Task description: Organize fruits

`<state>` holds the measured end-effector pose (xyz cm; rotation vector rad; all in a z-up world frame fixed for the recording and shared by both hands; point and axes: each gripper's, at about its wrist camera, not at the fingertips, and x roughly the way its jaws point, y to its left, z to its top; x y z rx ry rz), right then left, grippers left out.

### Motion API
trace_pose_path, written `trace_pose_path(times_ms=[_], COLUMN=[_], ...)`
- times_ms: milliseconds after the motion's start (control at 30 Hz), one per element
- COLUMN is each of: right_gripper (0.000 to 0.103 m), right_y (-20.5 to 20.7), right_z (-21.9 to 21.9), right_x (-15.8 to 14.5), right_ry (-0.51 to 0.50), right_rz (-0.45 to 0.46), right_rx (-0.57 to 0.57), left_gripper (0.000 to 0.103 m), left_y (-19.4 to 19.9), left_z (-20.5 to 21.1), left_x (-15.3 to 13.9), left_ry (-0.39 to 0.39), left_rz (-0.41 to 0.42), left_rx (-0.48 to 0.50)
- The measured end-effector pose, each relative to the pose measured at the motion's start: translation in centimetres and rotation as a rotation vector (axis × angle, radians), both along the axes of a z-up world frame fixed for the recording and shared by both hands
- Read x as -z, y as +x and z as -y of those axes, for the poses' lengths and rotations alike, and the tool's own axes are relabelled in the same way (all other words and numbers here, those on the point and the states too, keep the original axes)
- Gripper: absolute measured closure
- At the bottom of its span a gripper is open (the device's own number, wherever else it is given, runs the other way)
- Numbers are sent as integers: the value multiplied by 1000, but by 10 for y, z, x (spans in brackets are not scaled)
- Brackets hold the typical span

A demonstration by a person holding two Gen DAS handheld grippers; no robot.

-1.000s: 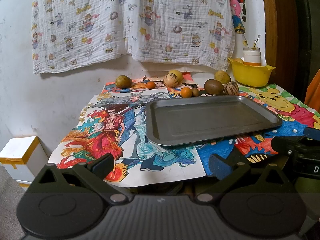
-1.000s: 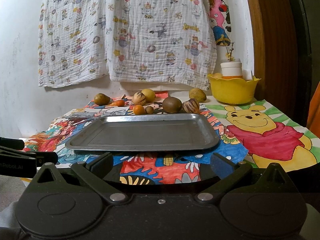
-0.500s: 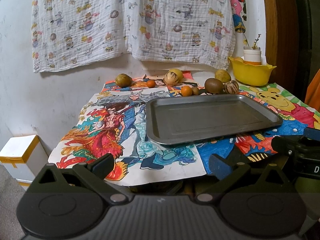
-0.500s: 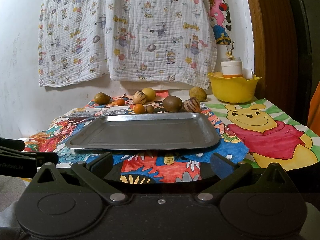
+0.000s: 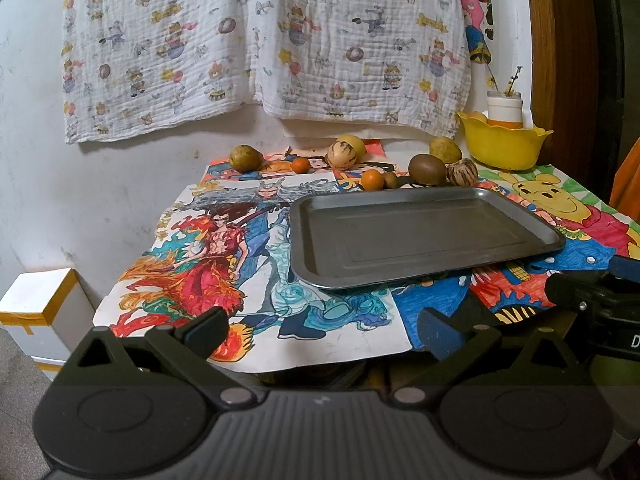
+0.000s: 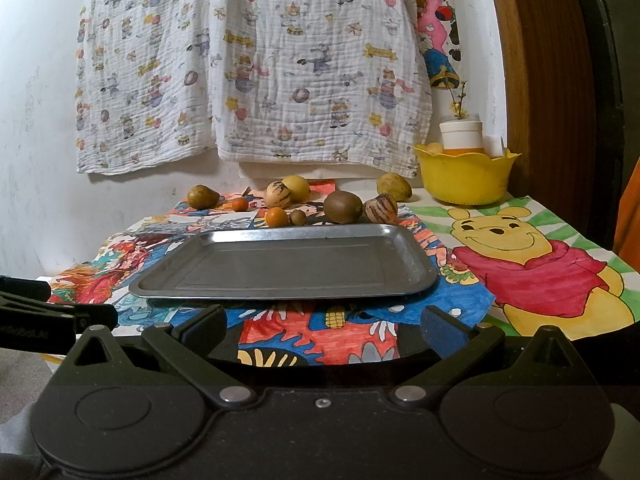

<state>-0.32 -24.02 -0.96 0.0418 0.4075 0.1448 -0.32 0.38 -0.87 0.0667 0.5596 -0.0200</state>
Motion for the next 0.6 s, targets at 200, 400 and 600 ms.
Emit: trace_pose_path(times_ms=[200, 400, 600], right_gripper=[0, 0, 0], right_y=[1, 6, 10], right_z=[5, 5, 7], right_x=[1, 4, 6], right_ry=[1, 11, 24], right_rz=[-2, -14, -15], right_rx=[11, 18, 24], left_gripper=[0, 0, 0], left_y=[11, 14, 20], left_z=[2, 6, 7], left_x=[7, 5, 3], left_ry=[10, 29, 34], left_rz=[-3, -4, -15], left_rx=[7, 16, 18])
